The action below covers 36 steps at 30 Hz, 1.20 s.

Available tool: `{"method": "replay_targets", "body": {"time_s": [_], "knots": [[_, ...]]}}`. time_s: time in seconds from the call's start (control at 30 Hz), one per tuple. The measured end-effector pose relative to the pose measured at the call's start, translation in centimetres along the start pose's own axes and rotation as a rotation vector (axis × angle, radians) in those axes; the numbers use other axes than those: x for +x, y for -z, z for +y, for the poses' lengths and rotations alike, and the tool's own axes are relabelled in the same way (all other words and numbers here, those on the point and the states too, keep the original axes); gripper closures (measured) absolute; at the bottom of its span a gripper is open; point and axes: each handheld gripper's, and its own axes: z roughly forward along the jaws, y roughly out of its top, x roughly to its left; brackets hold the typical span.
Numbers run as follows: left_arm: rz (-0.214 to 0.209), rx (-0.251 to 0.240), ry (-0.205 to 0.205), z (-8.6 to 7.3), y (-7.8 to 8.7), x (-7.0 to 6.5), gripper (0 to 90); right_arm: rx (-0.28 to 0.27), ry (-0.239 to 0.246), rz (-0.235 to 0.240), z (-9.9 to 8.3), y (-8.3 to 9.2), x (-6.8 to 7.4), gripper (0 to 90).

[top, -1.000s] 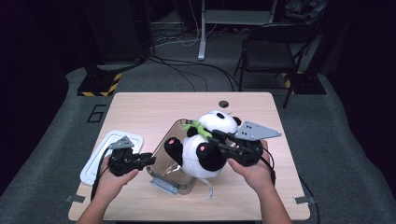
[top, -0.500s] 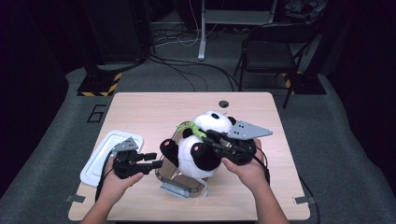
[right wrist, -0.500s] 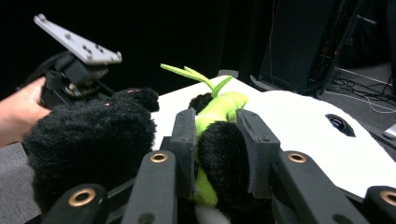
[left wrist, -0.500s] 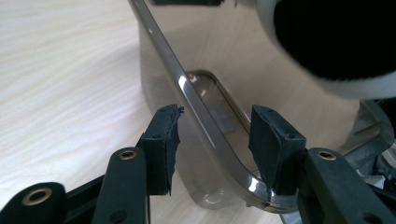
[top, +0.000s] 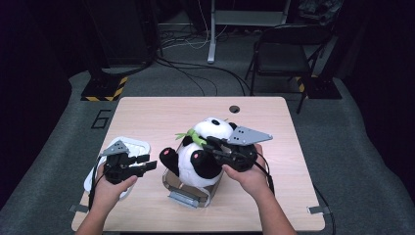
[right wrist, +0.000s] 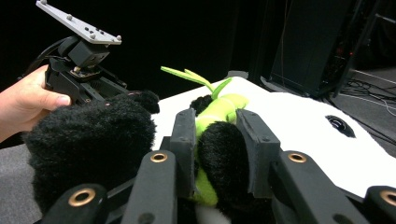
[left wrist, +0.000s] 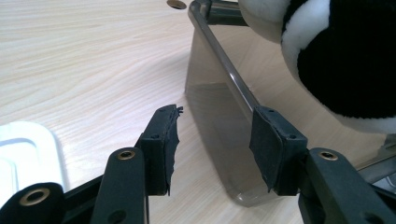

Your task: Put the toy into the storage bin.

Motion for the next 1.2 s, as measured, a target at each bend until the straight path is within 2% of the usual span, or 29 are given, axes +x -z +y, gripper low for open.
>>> {"method": "replay_targets", "body": {"time_s": [0.37,0.67,0.93,1.03,1.2], "knots": [[0.015,0.007,0.01,-0.4,0.3,0.3,51.8,0.0,0.002,0.026,-0.1,-1.2,0.1,68.9],[0.01,0.008,0.012,-0.4,0.2,0.1,51.8,0.048,-0.013,0.033,-1.8,-2.3,0.2,68.9],[0.015,0.011,0.006,-0.5,0.0,0.2,51.8,0.052,-0.008,0.036,-2.5,-2.9,0.4,68.8],[0.012,0.009,0.015,-0.5,0.1,0.2,51.8,0.05,-0.019,0.04,-2.9,-2.9,0.4,68.8],[0.011,0.013,0.002,-0.5,0.0,0.2,51.8,0.06,-0.03,0.036,-3.8,-2.8,0.3,68.5]]}}
